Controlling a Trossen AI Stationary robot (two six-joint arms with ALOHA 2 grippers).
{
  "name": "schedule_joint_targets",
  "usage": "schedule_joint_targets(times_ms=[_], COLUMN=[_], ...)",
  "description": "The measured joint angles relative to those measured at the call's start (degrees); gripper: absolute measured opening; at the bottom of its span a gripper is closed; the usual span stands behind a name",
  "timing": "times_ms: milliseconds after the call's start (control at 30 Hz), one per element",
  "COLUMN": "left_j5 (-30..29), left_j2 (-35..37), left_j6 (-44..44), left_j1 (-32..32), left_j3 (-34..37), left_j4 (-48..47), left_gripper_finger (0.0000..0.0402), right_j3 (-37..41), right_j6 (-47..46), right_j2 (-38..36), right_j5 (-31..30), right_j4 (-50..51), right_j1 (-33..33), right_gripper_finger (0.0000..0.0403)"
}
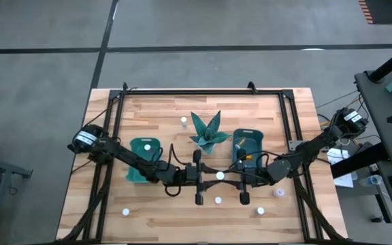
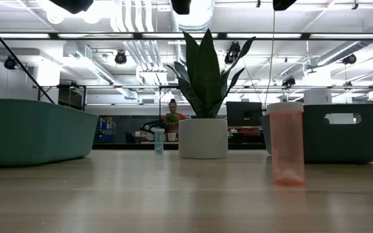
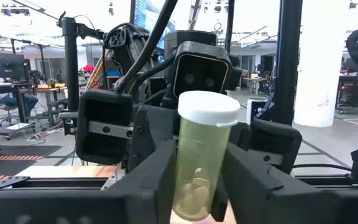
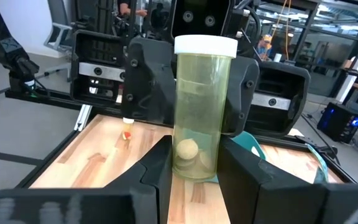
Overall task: Pick and place medicine bottles into bin by pill shape (circle, oval)
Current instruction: Put the yellow tablet bottle into the blue bin
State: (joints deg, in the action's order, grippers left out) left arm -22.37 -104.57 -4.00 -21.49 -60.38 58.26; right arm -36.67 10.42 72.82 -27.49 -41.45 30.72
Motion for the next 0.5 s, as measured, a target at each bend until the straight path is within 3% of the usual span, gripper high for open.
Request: schedule_joint_targets(times_ms=[133, 333, 500], left_j5=[0.0, -0.2, -0.9], left_j2=[0.0, 0.0, 1.3], left_j6=[0.0, -0.2, -2.7], left_j1=[0.0, 0.1, 0.0], left_j3=[0.0, 0.0, 0.3], left_j4=[-0.1, -0.3, -2.6], left_gripper_finger=[0.0075, 0.0075, 0.0075], right_j3=[0.0, 0.0, -0.8], right_j6=[-0.3, -0.7, -3.4], right_j2=[0.0, -0.1, -3.5], right_j5=[0.0, 0.3, 0.3], right_j4=[0.1, 1.0, 10.3], right_j1=[0.0, 0.0, 0.0], right_gripper_finger=[0.0113, 0.0171, 0.0217])
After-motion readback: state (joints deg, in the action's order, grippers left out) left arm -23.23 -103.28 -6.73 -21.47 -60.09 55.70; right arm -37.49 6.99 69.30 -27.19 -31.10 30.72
